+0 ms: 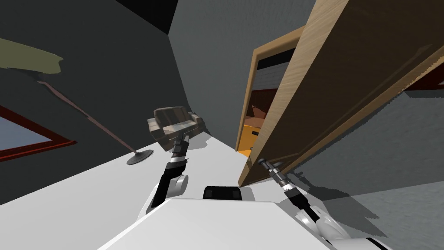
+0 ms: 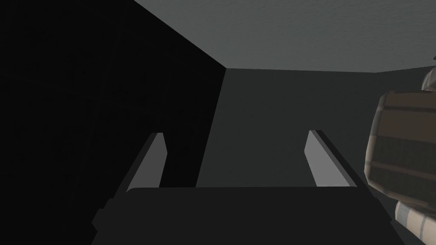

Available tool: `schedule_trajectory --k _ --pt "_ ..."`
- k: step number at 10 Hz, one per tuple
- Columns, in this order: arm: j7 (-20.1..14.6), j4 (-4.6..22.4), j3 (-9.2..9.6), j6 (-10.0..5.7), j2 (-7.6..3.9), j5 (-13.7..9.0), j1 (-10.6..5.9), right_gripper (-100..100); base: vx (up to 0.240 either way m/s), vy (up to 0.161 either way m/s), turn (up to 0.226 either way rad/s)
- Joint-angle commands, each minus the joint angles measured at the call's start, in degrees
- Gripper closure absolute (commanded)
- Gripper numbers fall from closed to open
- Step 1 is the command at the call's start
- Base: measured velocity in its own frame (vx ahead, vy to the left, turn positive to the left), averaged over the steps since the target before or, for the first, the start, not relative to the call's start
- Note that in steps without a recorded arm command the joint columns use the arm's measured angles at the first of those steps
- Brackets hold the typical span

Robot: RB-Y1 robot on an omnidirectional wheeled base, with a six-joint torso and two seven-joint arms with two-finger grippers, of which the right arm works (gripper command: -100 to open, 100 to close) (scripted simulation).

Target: Pull the door open

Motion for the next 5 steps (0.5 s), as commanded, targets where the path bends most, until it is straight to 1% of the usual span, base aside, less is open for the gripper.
schedule_trajectory --k 1,3,4,5 --pt "0.03 0.13 -0.06 -0.33 -0.11 -0.03 0.06 100 -0.166 -0.088 0.192" --pt "0.03 0.58 -0.16 -0.89 -0.28 -0.09 0.18 100 -0.176 -0.104 0.165" --pt "0.04 0.83 -0.23 -1.22 -0.37 -0.13 0.25 100 -0.214 -0.099 0.225" --pt "0.04 0.83 -0.23 -1.22 -0.37 -0.13 0.25 100 -0.139 -0.069 0.055"
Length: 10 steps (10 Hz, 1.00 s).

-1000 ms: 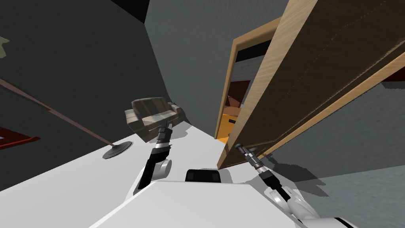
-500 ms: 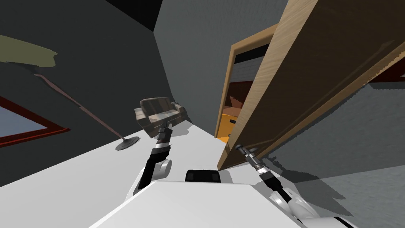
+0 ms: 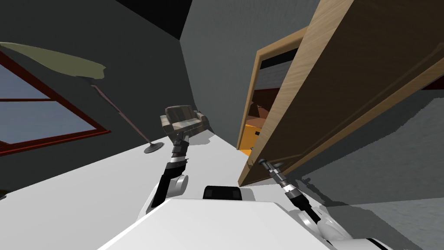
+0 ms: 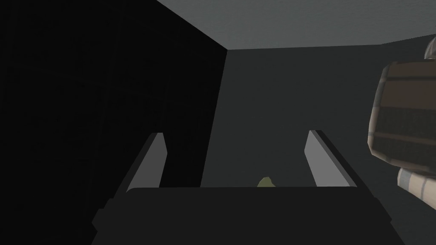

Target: Pull the door open

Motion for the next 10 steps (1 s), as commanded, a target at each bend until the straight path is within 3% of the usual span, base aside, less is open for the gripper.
schedule_trajectory --k 1,2,3,4,5,6,8,9,10 --pt "0.14 0.74 -0.26 -0.81 -0.41 -0.15 0.22 100 -0.159 -0.092 0.179" --pt "0.14 1.44 -0.26 -0.81 -0.41 -0.15 0.22 100 -0.144 -0.073 0.119" --pt "0.14 4.71 -0.26 -1.27 -0.41 -0.15 -0.21 100 -0.074 -0.023 -0.039" --pt "0.14 12.23 -0.26 -5.47 -0.41 -0.15 -4.66 100 -0.015 0.004 -0.009" --pt "0.14 16.3 -0.26 -8.17 -0.41 -0.15 -6.69 100 0.026 0.01 0.023" --pt "0.14 16.49 -0.26 -7.95 -0.41 -0.15 -5.87 100 0.031 0.011 0.006" --pt "0.14 14.07 -0.26 -5.44 -0.41 -0.15 -3.08 100 0.015 -0.001 -0.007" --pt "0.14 14.32 -0.26 -4.95 -0.41 -0.15 -2.62 100 0.0 0.0 0.0" --pt "0.14 12.16 -0.26 -3.77 -0.41 -0.15 -0.75 100 0.0 0.0 0.0"
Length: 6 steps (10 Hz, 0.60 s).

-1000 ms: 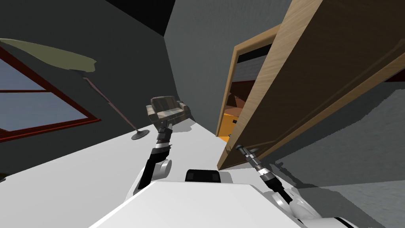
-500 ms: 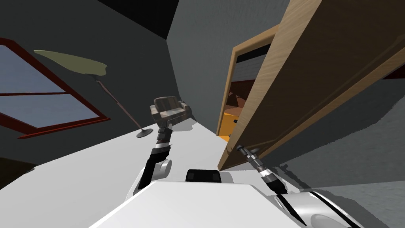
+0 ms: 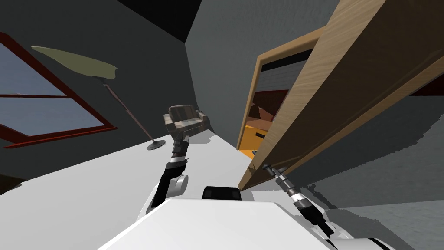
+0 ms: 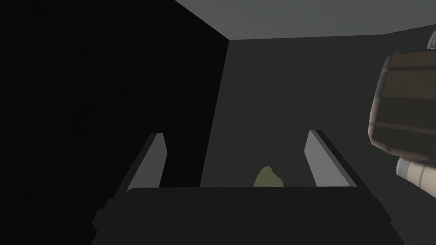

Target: Pull the door open

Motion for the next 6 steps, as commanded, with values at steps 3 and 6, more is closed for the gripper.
schedule_trajectory --k 3,6 --pt "0.12 0.36 0.03 -1.21 -0.07 0.1 -0.23 100 -0.147 -0.068 0.159" --pt "0.25 0.74 0.06 -2.44 -0.14 0.19 -0.46 100 -0.174 -0.077 0.151"
